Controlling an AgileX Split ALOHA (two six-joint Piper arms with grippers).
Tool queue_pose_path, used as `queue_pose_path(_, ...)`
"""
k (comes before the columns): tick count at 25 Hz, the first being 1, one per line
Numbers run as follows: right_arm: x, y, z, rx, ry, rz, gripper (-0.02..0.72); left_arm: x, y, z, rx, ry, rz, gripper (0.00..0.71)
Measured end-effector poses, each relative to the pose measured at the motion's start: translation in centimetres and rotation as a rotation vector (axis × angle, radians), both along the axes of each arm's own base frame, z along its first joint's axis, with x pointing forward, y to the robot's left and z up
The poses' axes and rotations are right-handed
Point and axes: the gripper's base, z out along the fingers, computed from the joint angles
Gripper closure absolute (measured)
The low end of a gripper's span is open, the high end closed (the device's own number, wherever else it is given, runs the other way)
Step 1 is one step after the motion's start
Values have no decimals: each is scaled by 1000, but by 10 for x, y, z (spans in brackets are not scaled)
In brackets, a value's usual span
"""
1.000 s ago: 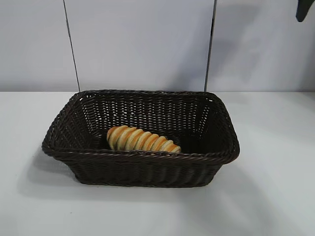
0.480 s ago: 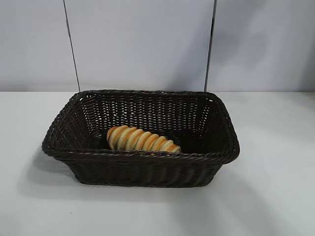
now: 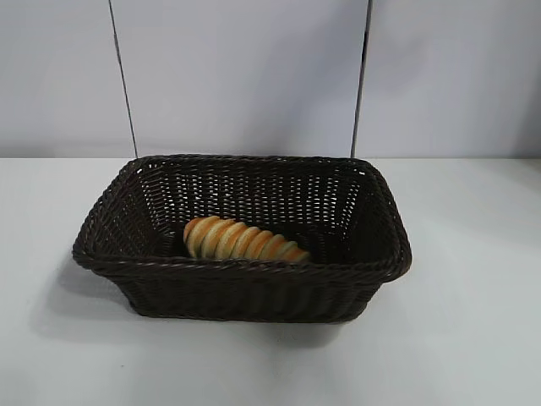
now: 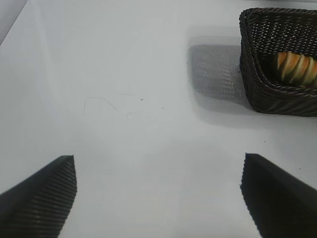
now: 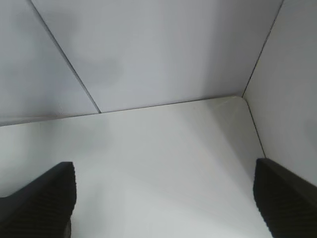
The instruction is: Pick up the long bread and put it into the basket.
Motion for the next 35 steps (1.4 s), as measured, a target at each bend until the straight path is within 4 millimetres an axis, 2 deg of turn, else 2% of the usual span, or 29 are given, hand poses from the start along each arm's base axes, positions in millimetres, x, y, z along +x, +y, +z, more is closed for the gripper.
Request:
queue_pose_path(6, -76, 10, -37, -21, -113, -29, 29, 0, 0, 0, 0, 0, 0, 63)
queue_pose_path(12, -111, 17, -94, 6, -210, 11, 31, 0, 0, 0, 0, 0, 0, 63)
queue_pose_path(17, -144, 20, -143, 13, -249, 49, 62, 0, 0, 0, 0, 0, 0, 63)
queue_pose_path(21, -162, 21, -177, 11, -295, 57, 64, 0, 0, 0, 0, 0, 0, 63)
queue_pose_path(27, -159, 21, -204, 24, -210, 56, 64, 0, 0, 0, 0, 0, 0, 63)
queue_pose_path(35, -142, 21, -240, 47, -63, 60, 64, 0, 0, 0, 0, 0, 0, 63)
